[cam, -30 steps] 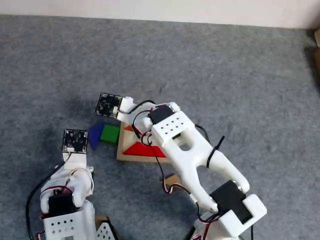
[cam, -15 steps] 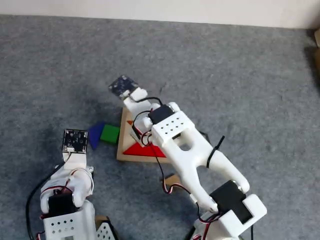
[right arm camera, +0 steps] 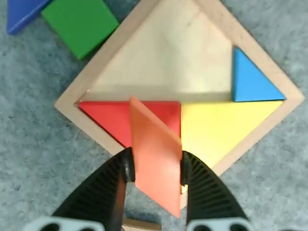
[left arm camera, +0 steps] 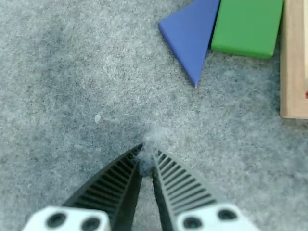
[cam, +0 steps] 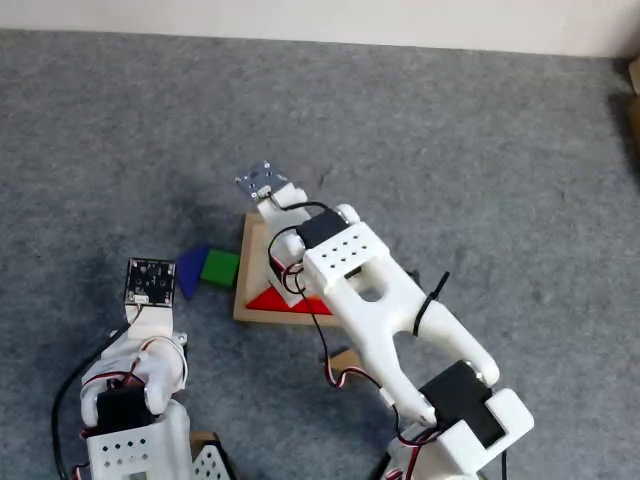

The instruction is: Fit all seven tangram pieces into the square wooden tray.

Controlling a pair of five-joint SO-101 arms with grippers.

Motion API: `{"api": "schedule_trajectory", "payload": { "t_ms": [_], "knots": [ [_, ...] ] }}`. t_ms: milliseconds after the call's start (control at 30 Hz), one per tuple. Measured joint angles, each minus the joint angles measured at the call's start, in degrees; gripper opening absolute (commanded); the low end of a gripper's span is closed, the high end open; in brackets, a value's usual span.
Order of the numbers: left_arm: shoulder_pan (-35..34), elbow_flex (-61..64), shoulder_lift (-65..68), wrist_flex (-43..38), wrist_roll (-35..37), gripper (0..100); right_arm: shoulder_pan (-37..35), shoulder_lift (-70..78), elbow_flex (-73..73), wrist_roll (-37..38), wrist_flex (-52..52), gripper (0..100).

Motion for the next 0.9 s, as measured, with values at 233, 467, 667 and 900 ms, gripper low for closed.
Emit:
{"api": "schedule_trajectory", "payload": {
  "t_ms": [233,467,667,900],
  "knots": [
    [0.0,0.0,0.0,0.0,0.0,1,0.0,0.0,0.0,0.0,1.41,23.5],
    [0.0,0.0,0.0,0.0,0.0,1,-0.88,0.0,0.0,2.11,8.0,23.5],
    [0.0,0.0,0.0,0.0,0.0,1,-1.76,0.0,0.0,4.31,5.8,22.5],
    [0.0,0.0,0.0,0.0,0.0,1,-2.02,3.69,2.64,10.29,-1.67,16.3]
  ]
}}
